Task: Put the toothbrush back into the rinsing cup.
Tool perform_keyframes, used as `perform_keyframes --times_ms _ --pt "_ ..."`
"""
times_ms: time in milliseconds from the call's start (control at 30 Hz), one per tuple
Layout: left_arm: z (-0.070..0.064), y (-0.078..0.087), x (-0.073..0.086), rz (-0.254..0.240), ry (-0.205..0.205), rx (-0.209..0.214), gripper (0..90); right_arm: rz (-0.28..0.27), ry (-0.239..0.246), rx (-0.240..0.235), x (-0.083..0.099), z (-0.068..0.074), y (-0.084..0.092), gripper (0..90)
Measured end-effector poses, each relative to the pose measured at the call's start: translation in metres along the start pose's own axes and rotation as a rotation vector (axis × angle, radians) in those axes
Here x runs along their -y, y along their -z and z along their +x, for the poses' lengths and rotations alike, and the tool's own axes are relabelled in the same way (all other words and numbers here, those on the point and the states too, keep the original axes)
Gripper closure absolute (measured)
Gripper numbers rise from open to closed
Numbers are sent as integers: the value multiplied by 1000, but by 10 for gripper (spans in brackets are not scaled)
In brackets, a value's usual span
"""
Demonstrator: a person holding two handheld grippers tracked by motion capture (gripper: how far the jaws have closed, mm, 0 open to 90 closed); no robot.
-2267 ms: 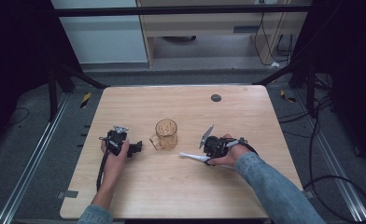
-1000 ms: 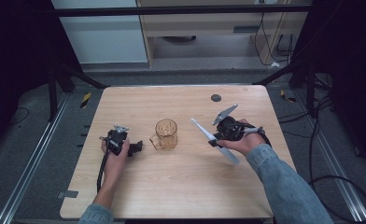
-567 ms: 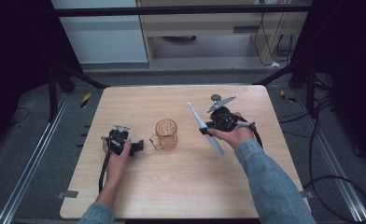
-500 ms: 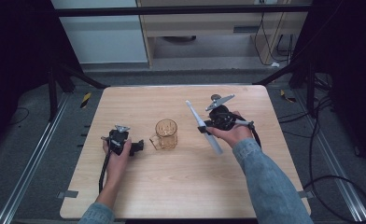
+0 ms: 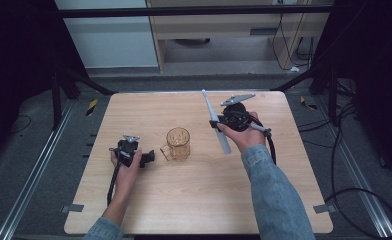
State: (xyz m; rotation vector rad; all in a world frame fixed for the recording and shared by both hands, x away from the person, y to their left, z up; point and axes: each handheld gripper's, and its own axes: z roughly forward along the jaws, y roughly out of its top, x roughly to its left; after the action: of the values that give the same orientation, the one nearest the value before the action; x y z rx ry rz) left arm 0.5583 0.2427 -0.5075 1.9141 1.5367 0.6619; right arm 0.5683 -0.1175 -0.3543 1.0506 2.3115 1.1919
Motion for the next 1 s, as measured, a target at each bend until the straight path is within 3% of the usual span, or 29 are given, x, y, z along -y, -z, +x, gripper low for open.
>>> perform_keyframes --times_ms 267,567,600,1000 --pt "-1 -1 -1 2 3 -5 0 -39 -50 52 -3 -4 2 671" --pt "-1 -2 -2 1 2 -3 0 -81 -97 70 -10 -6 -2 671" --pt "-1 -2 -3 1 3 -4 0 -92 -120 72 -10 -5 -3 671" --pt "-1 -3 -3 -1 5 -4 0 -96 -128 89 -21 2 -13 671"
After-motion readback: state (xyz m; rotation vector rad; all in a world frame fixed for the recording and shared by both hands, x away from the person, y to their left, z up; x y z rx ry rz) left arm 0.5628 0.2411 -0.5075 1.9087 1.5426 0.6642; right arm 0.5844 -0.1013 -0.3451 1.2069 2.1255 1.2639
